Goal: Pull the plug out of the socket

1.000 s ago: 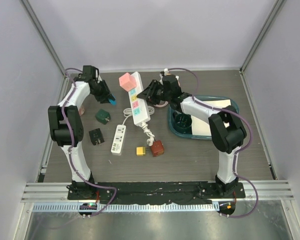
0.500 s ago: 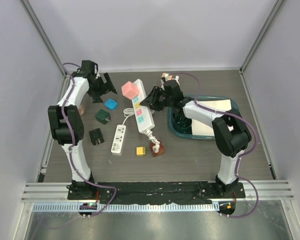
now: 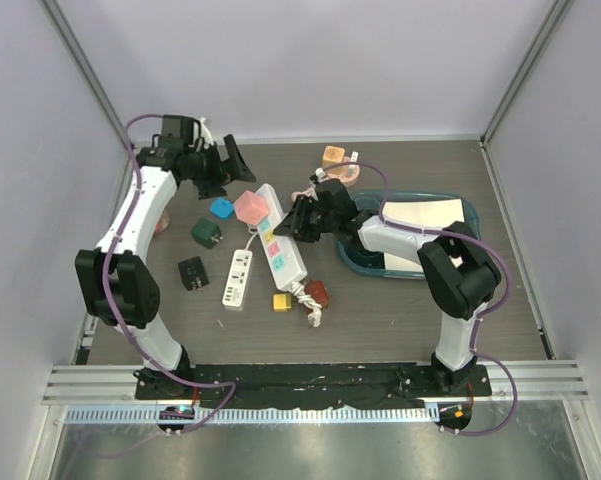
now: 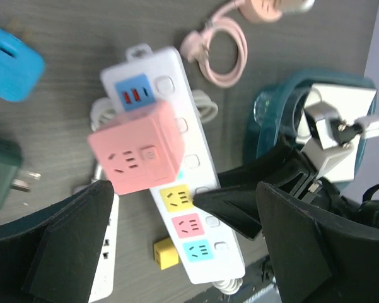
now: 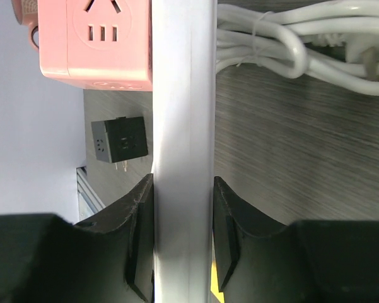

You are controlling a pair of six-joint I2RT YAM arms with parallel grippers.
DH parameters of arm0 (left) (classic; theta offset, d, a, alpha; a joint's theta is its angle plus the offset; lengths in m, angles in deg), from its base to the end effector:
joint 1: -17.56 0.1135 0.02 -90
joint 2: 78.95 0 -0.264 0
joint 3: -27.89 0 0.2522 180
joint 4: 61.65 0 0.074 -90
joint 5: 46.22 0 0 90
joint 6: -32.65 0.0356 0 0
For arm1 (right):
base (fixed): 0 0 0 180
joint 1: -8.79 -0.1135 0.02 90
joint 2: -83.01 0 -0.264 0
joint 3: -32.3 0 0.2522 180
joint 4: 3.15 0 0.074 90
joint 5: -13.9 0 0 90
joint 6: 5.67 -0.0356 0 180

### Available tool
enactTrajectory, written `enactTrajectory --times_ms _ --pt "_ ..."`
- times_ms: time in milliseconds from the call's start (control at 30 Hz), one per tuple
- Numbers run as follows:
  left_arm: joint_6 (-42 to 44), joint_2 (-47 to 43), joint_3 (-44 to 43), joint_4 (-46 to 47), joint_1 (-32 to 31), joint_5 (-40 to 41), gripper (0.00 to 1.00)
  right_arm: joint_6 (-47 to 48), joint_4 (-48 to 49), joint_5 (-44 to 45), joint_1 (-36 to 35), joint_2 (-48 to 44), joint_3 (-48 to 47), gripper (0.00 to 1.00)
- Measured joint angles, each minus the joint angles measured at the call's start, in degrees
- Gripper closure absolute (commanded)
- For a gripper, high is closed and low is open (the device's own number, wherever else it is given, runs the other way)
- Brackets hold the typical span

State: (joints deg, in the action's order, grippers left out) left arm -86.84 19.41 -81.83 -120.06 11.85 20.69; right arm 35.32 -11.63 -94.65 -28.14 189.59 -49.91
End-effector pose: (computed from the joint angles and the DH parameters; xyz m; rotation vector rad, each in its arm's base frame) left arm 0.3751 -0.0515 0.3462 -0.3106 2.4258 -0.7646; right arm 0.3254 0.2588 0.2040 0.0396 2.3701 1.1587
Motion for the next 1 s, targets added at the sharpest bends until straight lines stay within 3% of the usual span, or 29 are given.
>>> enactTrajectory --times_ms 267,567,700,800,833,933,1000 --pt "1.5 -1.0 9.1 0.0 -2.9 -1.0 0.0 -1.7 4.2 -0.1 -1.4 -2.0 2.6 0.99" --pt "3.2 -1.4 10.1 -0.2 -2.6 0.7 0.0 -2.6 6.7 -0.1 -2.3 -2.1 3.3 0.99" --pt "3.3 -1.4 10.8 0.1 -2.6 0.8 0.06 -2.8 7.0 -0.2 -2.5 -2.1 3.3 0.99" --pt "3.5 -1.4 11.3 0.2 -2.6 0.8 0.21 -2.8 7.3 -0.2 -2.6 -2.1 3.3 0.99" --pt "3.4 -1.4 11.3 0.2 -2.6 0.7 0.4 -2.8 7.3 -0.2 -2.6 -2.1 3.3 0.99" --pt "3.7 -1.4 11.4 0.6 -2.6 0.4 0.76 -2.7 7.3 0.0 -2.8 -2.1 3.4 0.99" --pt "3.5 -1.4 11.7 1.1 -2.6 -0.2 0.86 -2.5 7.2 0.3 -2.8 -2.1 3.5 0.99"
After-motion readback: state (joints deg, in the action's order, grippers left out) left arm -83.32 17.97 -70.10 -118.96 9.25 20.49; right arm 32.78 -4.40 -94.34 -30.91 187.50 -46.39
